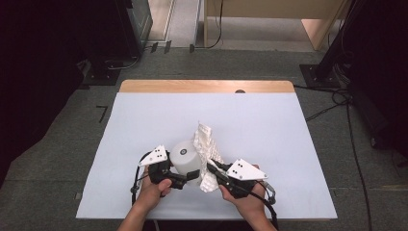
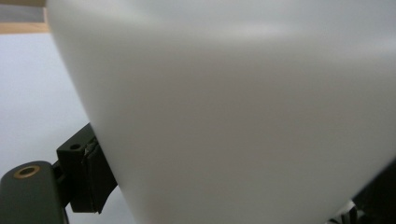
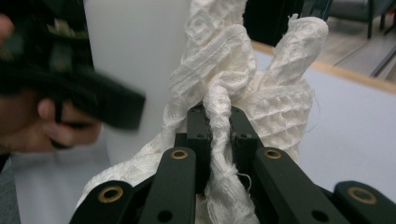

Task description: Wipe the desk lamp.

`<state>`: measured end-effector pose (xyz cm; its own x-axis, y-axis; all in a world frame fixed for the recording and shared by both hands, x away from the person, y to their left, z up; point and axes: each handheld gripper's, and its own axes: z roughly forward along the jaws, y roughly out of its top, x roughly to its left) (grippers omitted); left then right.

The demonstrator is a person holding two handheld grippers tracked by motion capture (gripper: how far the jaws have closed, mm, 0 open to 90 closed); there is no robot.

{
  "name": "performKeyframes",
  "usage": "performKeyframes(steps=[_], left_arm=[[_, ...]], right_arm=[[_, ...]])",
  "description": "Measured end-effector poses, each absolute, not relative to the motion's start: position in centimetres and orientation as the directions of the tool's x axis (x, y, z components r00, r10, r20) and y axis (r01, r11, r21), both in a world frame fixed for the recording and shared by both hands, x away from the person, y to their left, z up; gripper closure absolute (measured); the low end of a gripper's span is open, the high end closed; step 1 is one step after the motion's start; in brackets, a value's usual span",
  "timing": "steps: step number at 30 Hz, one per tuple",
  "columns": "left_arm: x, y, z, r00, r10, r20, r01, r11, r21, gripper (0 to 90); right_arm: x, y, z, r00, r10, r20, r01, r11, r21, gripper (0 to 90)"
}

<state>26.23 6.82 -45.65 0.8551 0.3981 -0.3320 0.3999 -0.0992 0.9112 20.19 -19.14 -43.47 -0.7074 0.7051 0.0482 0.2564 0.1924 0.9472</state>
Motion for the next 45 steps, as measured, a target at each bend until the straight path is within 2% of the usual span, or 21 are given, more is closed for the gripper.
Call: performKeyframes(steps=[3, 7, 14, 20, 25, 28, 34, 40, 43, 45], left_arm=[[26.5, 7.6, -45.4, 0.839, 0.416, -0.352, 0.411, -0.060, 0.910, 8.2], [26.6, 7.8, -45.4, 0.836, 0.431, -0.339, 0.406, -0.071, 0.911, 8.3], [25.9, 5.7, -45.9, 0.861, 0.427, -0.278, 0.379, -0.171, 0.910, 8.3], [25.8, 4.9, -46.0, 0.862, 0.438, -0.256, 0.367, -0.191, 0.910, 8.3], [26.2, 5.8, -45.8, 0.846, 0.463, -0.265, 0.372, -0.156, 0.915, 8.3], [26.2, 6.0, -45.7, 0.844, 0.473, -0.250, 0.357, -0.150, 0.922, 8.2], [26.2, 5.6, -46.1, 0.794, 0.603, -0.078, 0.274, -0.239, 0.932, 8.2], [26.2, 5.3, -47.4, 0.768, 0.638, 0.053, 0.215, -0.335, 0.917, 8.2], [26.3, 5.4, -48.4, 0.768, 0.637, 0.063, 0.222, -0.357, 0.907, 8.1], [26.4, 5.9, -48.6, 0.767, 0.641, 0.025, 0.245, -0.329, 0.912, 8.1]], right_arm=[[20.5, -18.7, -45.0, -0.706, 0.704, 0.070, 0.314, 0.223, 0.923, 82.5], [20.8, -18.0, -46.0, -0.708, 0.702, 0.079, 0.351, 0.253, 0.902, 82.5], [20.7, -19.1, -43.9, -0.689, 0.721, 0.073, 0.301, 0.193, 0.934, 82.5], [20.7, -20.0, -43.3, -0.673, 0.736, 0.078, 0.284, 0.160, 0.946, 82.5], [21.1, -19.0, -45.8, -0.678, 0.729, 0.089, 0.364, 0.228, 0.903, 82.5], [21.3, -18.8, -46.3, -0.679, 0.730, 0.078, 0.376, 0.255, 0.891, 82.4], [22.0, -21.4, -44.5, -0.616, 0.781, 0.103, 0.365, 0.167, 0.916, 82.5], [22.5, -24.3, -43.5, -0.553, 0.824, 0.123, 0.355, 0.100, 0.929, 82.5], [22.6, -25.0, -43.4, -0.536, 0.835, 0.125, 0.351, 0.086, 0.932, 82.5], [22.7, -25.3, -43.4, -0.529, 0.839, 0.126, 0.351, 0.082, 0.933, 82.5]])
